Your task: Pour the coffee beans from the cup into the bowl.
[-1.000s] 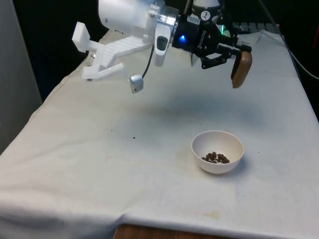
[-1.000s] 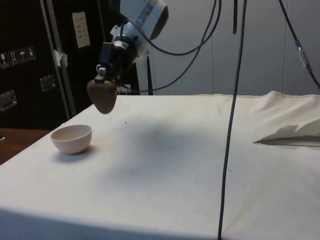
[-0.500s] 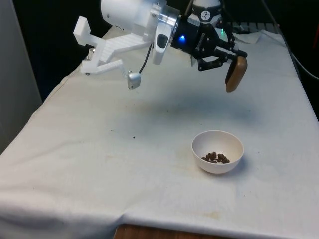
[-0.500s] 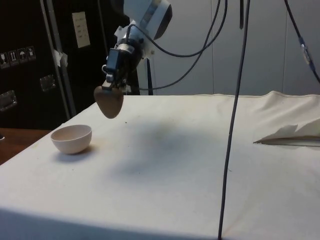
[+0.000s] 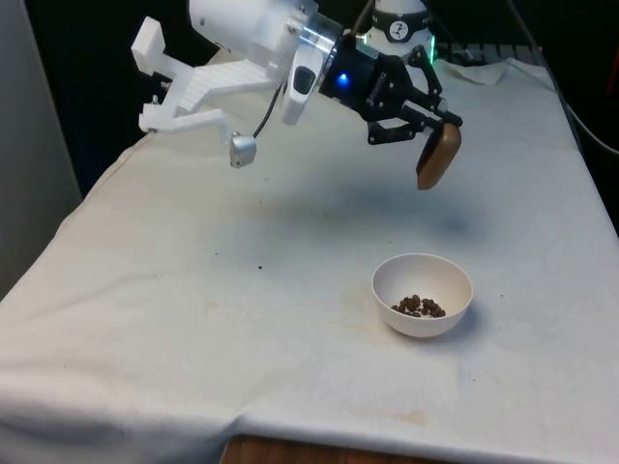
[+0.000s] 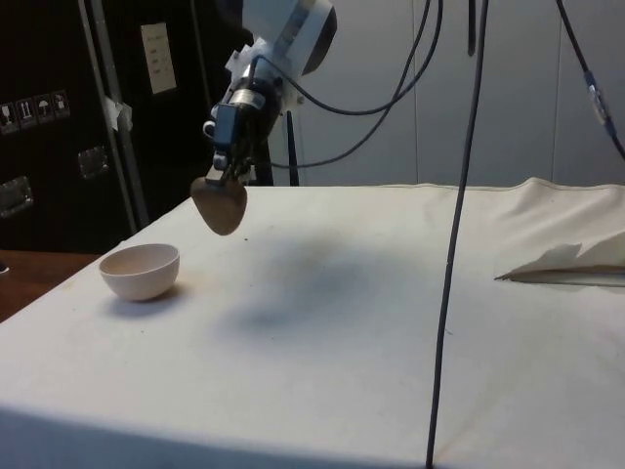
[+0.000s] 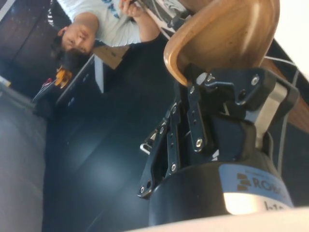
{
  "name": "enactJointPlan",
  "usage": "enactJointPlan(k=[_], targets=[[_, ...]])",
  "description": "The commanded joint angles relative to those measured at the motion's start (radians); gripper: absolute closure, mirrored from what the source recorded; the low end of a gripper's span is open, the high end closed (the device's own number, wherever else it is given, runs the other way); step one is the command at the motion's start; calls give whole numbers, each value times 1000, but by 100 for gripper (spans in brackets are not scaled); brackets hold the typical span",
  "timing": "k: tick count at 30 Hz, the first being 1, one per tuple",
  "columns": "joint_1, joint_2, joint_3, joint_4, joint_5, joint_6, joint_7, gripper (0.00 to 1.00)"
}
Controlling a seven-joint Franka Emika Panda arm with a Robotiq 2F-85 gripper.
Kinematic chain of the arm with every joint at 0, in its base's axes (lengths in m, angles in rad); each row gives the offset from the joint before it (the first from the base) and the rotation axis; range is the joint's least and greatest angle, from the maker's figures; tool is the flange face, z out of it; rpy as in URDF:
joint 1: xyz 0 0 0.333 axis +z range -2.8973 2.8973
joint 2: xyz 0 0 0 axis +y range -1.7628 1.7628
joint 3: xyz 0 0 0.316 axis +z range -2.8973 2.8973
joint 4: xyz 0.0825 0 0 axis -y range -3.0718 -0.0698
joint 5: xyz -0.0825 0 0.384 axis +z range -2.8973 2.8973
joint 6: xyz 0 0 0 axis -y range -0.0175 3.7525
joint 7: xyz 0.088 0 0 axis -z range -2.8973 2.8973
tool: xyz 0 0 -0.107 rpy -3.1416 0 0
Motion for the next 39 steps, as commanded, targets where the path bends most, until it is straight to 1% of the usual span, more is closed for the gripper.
enactJointPlan(k=[1, 4, 5, 6, 14, 15, 16, 20, 23, 24, 25, 26, 32, 33, 34, 39], targets=[[6, -2, -7, 1, -17, 14, 15, 100], [7, -1, -10, 4, -32, 20, 24, 100], [0, 0, -5, 4, -20, 9, 11, 100], [7, -1, -11, 4, -37, 23, 27, 100], [6, 0, -16, 10, -84, 46, 62, 100], [0, 0, -11, 8, -74, 38, 48, 100], [6, 0, -16, 11, -88, 48, 67, 100], [4, 2, -17, 15, -103, 67, 86, 100], [5, 2, -19, 16, -108, 83, 92, 100], [0, 0, -13, 12, -96, 71, 78, 100], [5, 1, -20, 16, -110, 88, 93, 100], [6, 1, -21, 16, -111, 92, 94, 100], [6, 2, -23, 18, -133, 129, 110, 100], [0, 0, -17, 15, -122, 118, 97, 100], [6, 2, -23, 19, -136, 133, 113, 100], [7, 2, -24, 20, -159, 162, 137, 100]])
